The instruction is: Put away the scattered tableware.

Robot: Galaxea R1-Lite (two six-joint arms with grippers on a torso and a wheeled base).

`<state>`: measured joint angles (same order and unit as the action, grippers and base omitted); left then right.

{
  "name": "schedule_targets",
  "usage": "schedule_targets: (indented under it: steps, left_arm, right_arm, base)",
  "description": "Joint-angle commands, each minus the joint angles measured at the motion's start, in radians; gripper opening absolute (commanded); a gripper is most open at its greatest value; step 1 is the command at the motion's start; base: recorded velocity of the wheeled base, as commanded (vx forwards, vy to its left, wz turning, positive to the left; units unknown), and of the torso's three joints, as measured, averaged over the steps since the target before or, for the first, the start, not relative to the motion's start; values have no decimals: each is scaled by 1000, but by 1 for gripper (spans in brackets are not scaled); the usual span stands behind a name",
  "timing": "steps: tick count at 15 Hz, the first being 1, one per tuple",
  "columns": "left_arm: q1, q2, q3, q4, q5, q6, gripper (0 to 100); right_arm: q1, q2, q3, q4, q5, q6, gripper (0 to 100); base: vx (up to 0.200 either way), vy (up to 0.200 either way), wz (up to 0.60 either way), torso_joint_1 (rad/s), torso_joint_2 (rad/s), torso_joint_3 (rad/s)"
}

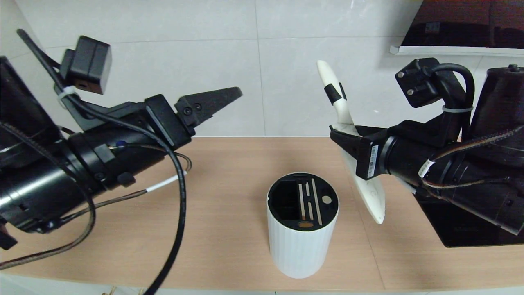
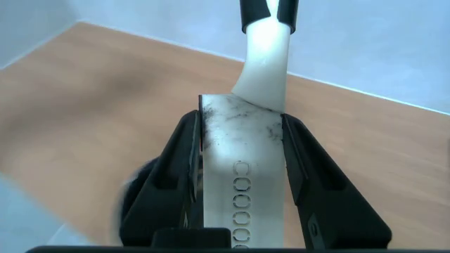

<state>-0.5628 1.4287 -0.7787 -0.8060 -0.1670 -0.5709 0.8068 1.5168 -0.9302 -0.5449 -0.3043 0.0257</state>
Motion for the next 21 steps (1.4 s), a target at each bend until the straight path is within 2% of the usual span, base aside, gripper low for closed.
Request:
schedule_targets:
  steps: [1,3,4,6,9,11,12,15,16,17,19,21]
  left_arm:
    - [-58,78,30,-65,-9,-49,100]
    - [-63,108,58,-165,-35,-57,100]
    - [-88,122,82,-213,-57,-57,100]
    - [-134,151,82,-234,-63,-53,100]
    - [-167,202,79,-297,-58,-14,100]
    - [-170,213,79,-311,-54,19,100]
    - [-170,214,78,-311,-51,22,100]
    - [-164,170,110,-309,46,26,100]
    - [-158,162,127,-309,60,26,100]
    - [-132,136,164,-309,55,26,100]
    - [-135,156,157,-309,14,26,100]
    - [-135,217,139,-322,3,20,100]
  right_arm:
    - [43,0,4,-1,1,0,0]
    - [60,17,8,-1,1,0,0]
    - [64,29,10,-1,1,0,0]
    - [86,34,16,-1,1,0,0]
    - [111,33,28,-3,1,0,0]
    - [126,31,37,-3,2,2,0]
    - [129,31,41,-3,2,0,0]
    - [147,31,60,-10,2,0,0]
    - [147,33,60,-10,2,0,0]
    - [149,36,59,-12,7,0,0]
    - [158,34,60,-13,5,3,0]
    - [158,29,62,-13,4,3,0]
  base:
    - [0,0,0,0,0,0]
    - [0,0,0,0,0,0]
    - [0,0,0,0,0,0]
    - [0,0,0,0,0,0]
    - [0,0,0,0,0,0]
    - [0,0,0,0,0,0]
    - [0,0,0,0,0,0]
    - [0,0,0,0,0,0]
    - [0,0,0,0,0,0]
    - [0,0,0,0,0,0]
    - [0,0,0,0,0,0]
    - [0,0,0,0,0,0]
